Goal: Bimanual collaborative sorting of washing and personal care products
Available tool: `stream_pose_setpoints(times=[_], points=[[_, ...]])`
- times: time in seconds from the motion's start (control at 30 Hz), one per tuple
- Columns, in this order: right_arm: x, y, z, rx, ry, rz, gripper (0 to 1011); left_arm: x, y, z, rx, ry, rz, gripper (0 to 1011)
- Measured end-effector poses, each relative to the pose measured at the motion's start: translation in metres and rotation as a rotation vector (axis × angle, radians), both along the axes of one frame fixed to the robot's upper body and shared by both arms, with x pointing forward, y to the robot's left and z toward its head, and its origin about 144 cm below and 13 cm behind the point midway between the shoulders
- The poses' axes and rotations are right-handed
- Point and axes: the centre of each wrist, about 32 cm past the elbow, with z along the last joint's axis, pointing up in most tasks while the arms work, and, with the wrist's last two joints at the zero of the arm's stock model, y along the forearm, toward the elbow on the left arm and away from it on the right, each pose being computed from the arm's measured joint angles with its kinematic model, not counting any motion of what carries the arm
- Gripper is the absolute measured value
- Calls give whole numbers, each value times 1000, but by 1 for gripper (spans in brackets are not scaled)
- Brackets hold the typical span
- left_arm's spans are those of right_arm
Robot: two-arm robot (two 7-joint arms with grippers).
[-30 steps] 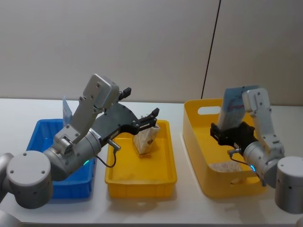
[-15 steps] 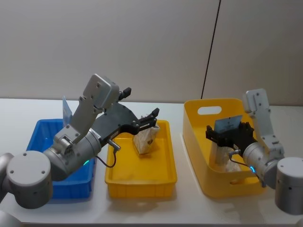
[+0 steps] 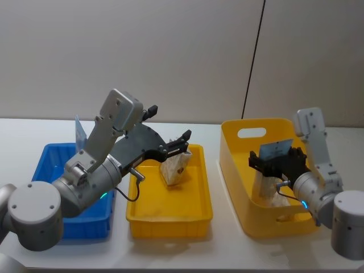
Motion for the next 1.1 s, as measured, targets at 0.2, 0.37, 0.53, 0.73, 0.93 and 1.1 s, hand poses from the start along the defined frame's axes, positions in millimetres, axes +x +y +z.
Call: stream_pose_setpoints(times=[0.2, 0.37, 0.53, 0.73, 0.93, 1.1], points=[[1, -2, -1, 3, -13, -24, 1004, 0, 0, 0, 0, 0, 0, 1001], [6, -4, -1, 10, -14, -42, 1004, 0, 0, 0, 0, 0, 0, 1001], [12, -7, -4, 17, -2, -58, 1004, 0, 0, 0, 0, 0, 0, 1002], [20, -9, -7, 22, 14, -68, 1004, 0, 0, 0, 0, 0, 0, 1001], [30, -10, -11, 29, 34, -70, 1004, 0, 0, 0, 0, 0, 0, 1001], [37, -10, -14, 32, 42, -66, 1004, 0, 0, 0, 0, 0, 0, 1001]])
